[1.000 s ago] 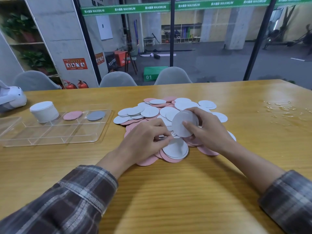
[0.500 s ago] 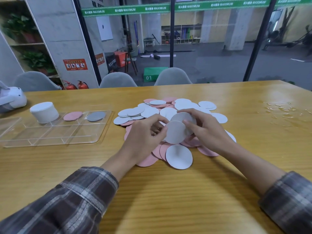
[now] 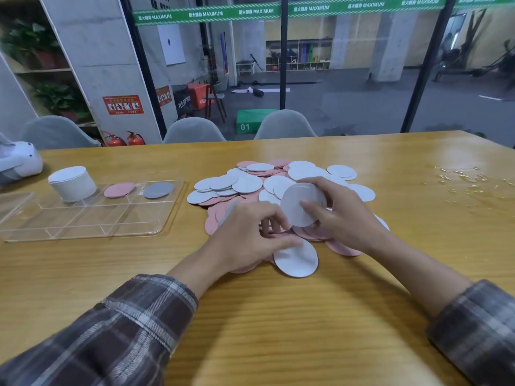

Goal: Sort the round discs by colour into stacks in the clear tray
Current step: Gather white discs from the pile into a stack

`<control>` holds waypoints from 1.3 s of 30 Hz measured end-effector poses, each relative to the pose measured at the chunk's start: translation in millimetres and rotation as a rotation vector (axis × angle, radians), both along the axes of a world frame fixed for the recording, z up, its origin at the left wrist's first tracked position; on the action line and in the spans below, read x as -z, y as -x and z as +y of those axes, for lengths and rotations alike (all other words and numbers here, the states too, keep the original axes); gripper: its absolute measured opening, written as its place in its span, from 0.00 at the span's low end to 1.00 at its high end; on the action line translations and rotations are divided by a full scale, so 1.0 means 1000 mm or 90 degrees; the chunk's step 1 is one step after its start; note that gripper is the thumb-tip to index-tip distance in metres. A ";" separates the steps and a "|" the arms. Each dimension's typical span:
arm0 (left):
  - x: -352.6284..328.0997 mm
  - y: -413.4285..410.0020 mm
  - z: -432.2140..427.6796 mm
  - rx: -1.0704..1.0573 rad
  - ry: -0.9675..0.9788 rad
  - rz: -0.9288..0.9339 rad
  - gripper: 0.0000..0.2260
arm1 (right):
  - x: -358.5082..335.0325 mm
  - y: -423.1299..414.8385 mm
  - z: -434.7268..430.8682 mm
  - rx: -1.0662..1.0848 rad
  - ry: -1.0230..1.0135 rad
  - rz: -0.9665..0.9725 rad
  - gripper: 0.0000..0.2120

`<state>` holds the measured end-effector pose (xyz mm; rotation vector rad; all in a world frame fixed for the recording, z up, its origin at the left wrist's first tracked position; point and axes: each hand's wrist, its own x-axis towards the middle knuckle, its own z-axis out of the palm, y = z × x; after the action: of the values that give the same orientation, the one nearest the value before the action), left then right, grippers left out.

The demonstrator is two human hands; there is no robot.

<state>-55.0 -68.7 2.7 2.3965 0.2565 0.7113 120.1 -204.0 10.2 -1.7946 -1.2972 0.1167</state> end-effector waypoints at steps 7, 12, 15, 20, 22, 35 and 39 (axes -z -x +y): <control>0.003 0.001 0.005 0.056 0.008 0.119 0.16 | 0.003 -0.002 0.001 0.011 0.012 -0.008 0.13; -0.002 0.002 0.006 0.040 0.070 0.089 0.12 | 0.001 0.000 0.000 0.012 0.011 -0.009 0.13; -0.005 0.002 0.007 0.029 0.112 0.059 0.08 | -0.001 0.002 -0.002 -0.003 0.015 0.035 0.13; -0.007 0.001 0.010 -0.013 0.198 -0.007 0.05 | -0.006 0.010 -0.003 -0.038 0.003 0.183 0.13; -0.006 0.000 0.009 -0.038 0.213 -0.018 0.05 | -0.005 0.010 -0.002 -0.043 0.003 0.220 0.13; -0.004 -0.001 0.002 -0.098 0.233 -0.058 0.08 | 0.001 0.004 -0.001 -0.075 0.035 0.041 0.14; -0.001 0.000 0.000 -0.073 0.020 -0.011 0.10 | 0.002 0.001 -0.001 -0.037 0.024 0.019 0.15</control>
<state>-55.0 -68.9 3.5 2.3602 0.3973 0.7730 118.7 -205.0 8.5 -1.7809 -1.3340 0.2017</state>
